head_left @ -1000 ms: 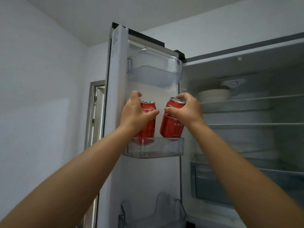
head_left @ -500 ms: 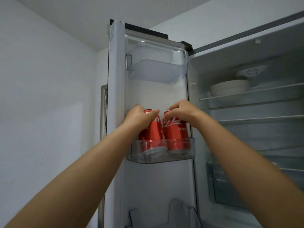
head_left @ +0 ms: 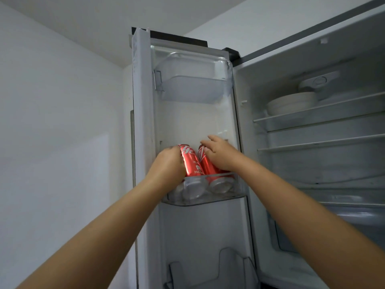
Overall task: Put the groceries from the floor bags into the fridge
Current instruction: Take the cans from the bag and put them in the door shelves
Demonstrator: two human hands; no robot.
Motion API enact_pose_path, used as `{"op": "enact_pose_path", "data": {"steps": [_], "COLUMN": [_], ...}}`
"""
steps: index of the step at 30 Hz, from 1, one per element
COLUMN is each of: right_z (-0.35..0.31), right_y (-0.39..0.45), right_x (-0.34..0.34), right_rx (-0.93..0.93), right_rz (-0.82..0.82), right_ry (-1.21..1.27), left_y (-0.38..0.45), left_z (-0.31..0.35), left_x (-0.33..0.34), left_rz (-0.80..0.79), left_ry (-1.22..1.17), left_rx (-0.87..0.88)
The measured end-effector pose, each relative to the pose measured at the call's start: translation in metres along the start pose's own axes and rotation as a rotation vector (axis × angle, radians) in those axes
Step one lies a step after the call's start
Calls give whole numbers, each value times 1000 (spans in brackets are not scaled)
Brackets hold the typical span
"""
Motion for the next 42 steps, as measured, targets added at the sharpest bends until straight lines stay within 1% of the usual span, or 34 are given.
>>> {"op": "enact_pose_path", "data": {"steps": [3, 6, 10, 12, 14, 16, 20, 21, 24, 27, 30, 34, 38, 42], "right_z": [1, -1, -4, -5, -10, -17, -38, -45, -70, -102, -150, -225, -296, -351], "right_y": [-10, -27, -59, -76, -92, -102, -119, -125, -153, -196, -257, -342, -426, -500], "right_x": [-2, -1, 11, 22, 31, 36, 41, 43, 46, 58, 75, 102, 145, 192], "right_rx": [-14, -55, -274, -337, -355, -348, -333, -320, -262, -267, -302, -325, -375, -441], "right_rz": [42, 169, 431, 521, 488, 488, 417, 376, 192, 33, -57, -239, -414, -585], "right_ry": [5, 31, 158, 185, 170, 135, 80, 73, 50, 94, 174, 290, 327, 335], "left_y": [-8, -18, -54, -71, -84, -95, -127, -137, -176, -231, -304, -416, -529, -621], "left_z": [-1, -2, 0, -3, -9, -11, -20, -22, -30, -42, -55, -75, -97, -123], "left_x": [-1, 1, 2, 2, -1, -10, -33, -40, -66, -97, -133, -183, -230, -264], "left_rz": [16, 53, 128, 123, 99, 111, 27, 3, -80, -133, -201, -350, -509, -571], "left_ry": [46, 32, 9, 60, 141, 223, 332, 361, 467, 527, 558, 587, 574, 518], "left_rx": [29, 51, 154, 155, 113, 93, -87, -124, -194, -253, -318, -431, -607, -787]}}
Point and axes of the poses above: each hand's wrist, its own y-axis towards the middle knuckle, its own x-axis out of the palm, z = x × y, the point moved 2 cm from there along y, towards the middle knuckle, and after that the axes turned 8 degrees about x, right-handed, at the moved point
